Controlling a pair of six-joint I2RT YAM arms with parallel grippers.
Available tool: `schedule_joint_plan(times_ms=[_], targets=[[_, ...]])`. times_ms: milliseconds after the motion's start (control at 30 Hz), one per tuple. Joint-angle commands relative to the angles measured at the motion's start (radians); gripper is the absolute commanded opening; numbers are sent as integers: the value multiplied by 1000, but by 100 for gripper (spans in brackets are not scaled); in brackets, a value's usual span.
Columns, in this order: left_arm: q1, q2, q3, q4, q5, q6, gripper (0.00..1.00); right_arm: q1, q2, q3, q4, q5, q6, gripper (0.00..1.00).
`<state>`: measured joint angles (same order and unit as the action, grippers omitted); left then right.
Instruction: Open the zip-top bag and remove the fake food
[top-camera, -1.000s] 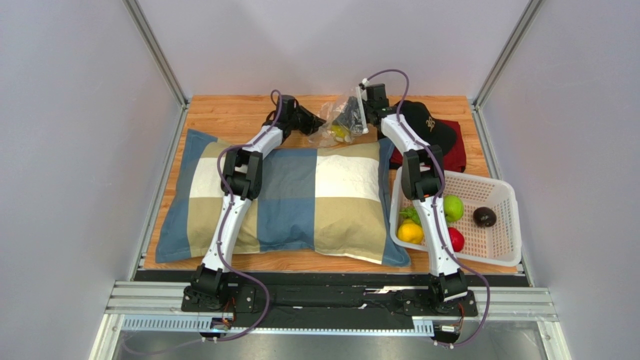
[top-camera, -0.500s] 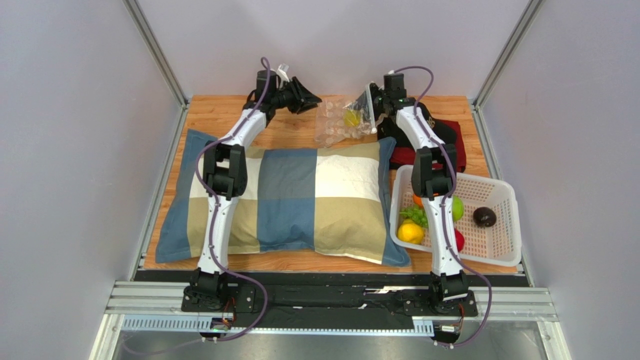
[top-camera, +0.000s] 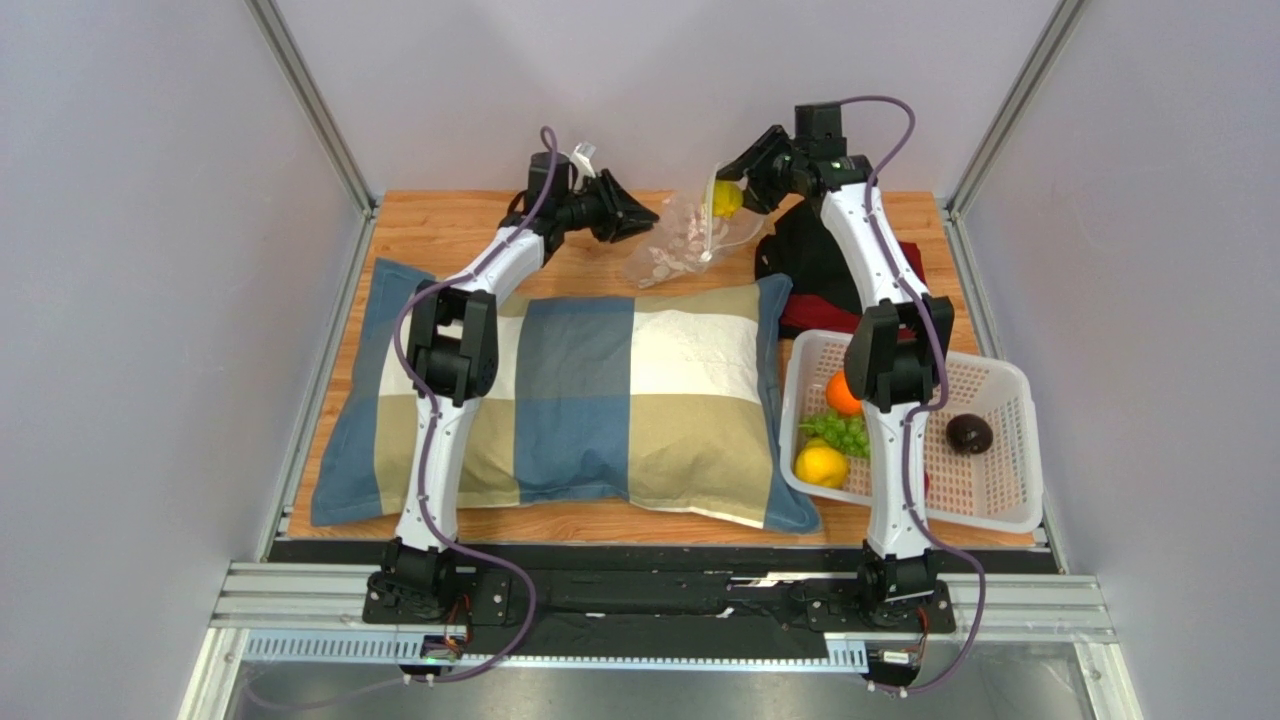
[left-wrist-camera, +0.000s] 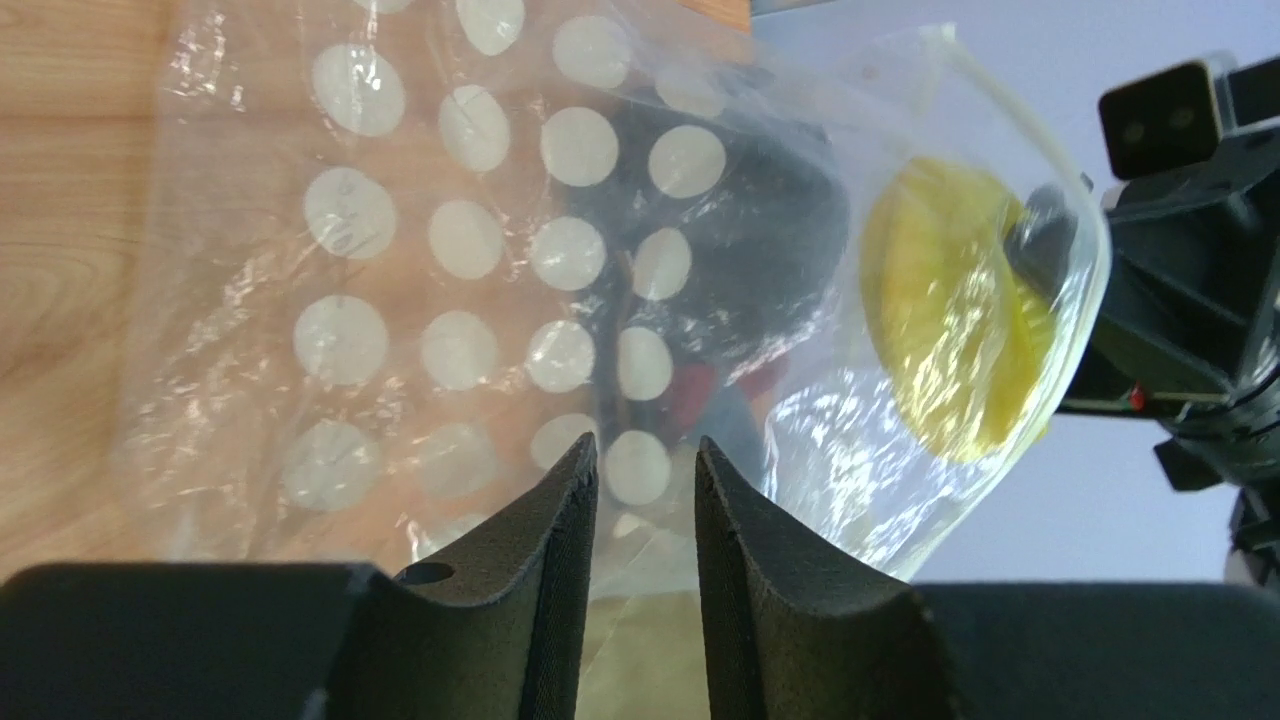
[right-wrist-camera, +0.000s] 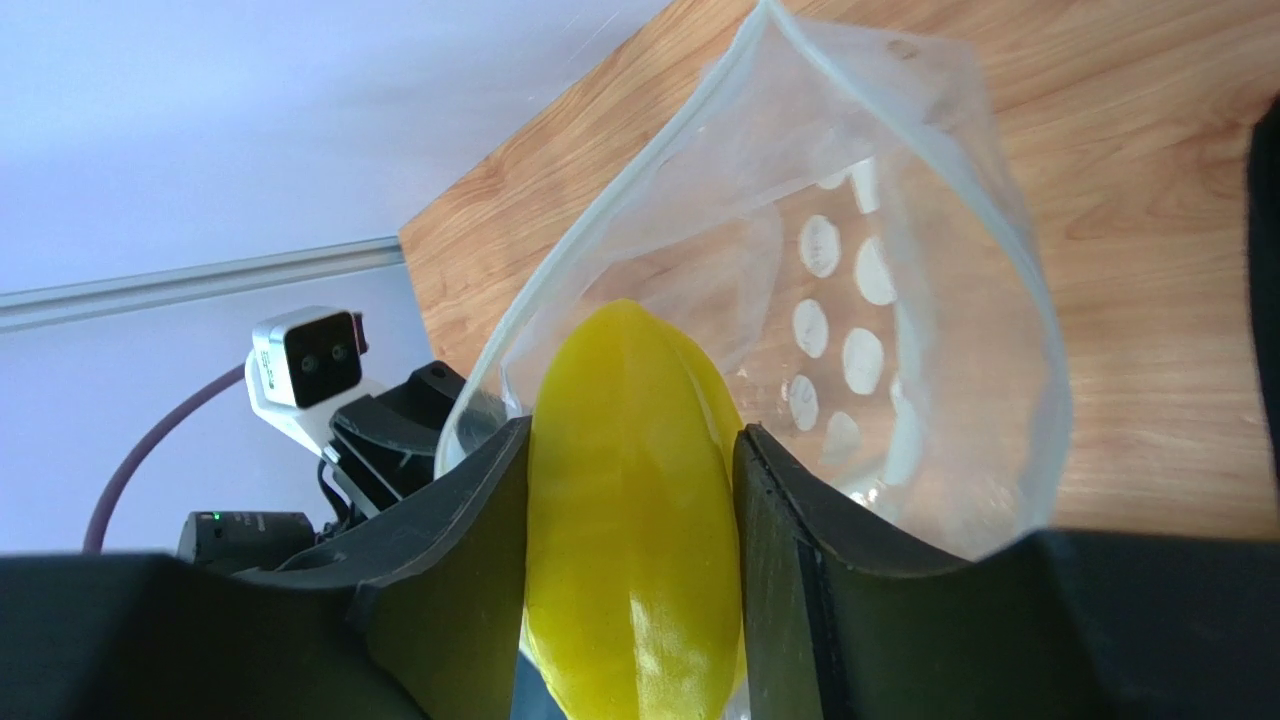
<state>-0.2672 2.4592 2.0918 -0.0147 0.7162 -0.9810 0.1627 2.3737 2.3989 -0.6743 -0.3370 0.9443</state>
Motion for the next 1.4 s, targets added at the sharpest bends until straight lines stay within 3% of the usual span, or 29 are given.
schedule_joint_plan(times_ms=[0, 100, 367, 567, 833, 1000, 1100, 1300, 1333, 1367], targets=[[-9, -66, -41, 180, -6, -238, 35, 24, -73, 62, -170, 65, -96, 0], [-9, -92, -42, 164, -20, -246, 35, 31, -88, 49, -298, 69, -157, 0], [-7, -132, 16, 58, -52, -214, 36, 35, -272, -86, -441, 199, -341, 0], [-7, -153, 85, -114, -26, -147, 41, 15, -372, -151, -642, 292, -462, 0], [-39, -296, 19, -215, -38, 5, 42, -101, -810, -853, -637, 495, -454, 0], [-99, -448, -102, -298, -60, 116, 42, -196, -993, -1119, -522, 536, -461, 1], [-134, -541, -191, -332, -61, 156, 42, -209, -978, -1188, -516, 569, -461, 7], [-228, -798, -436, -379, -52, 281, 43, -213, -944, -1244, -469, 639, -487, 37], [-240, -854, -490, -386, -44, 298, 43, -213, -940, -1242, -470, 630, -493, 50], [-253, -883, -518, -399, -32, 329, 44, -213, -942, -1239, -478, 629, -496, 57]])
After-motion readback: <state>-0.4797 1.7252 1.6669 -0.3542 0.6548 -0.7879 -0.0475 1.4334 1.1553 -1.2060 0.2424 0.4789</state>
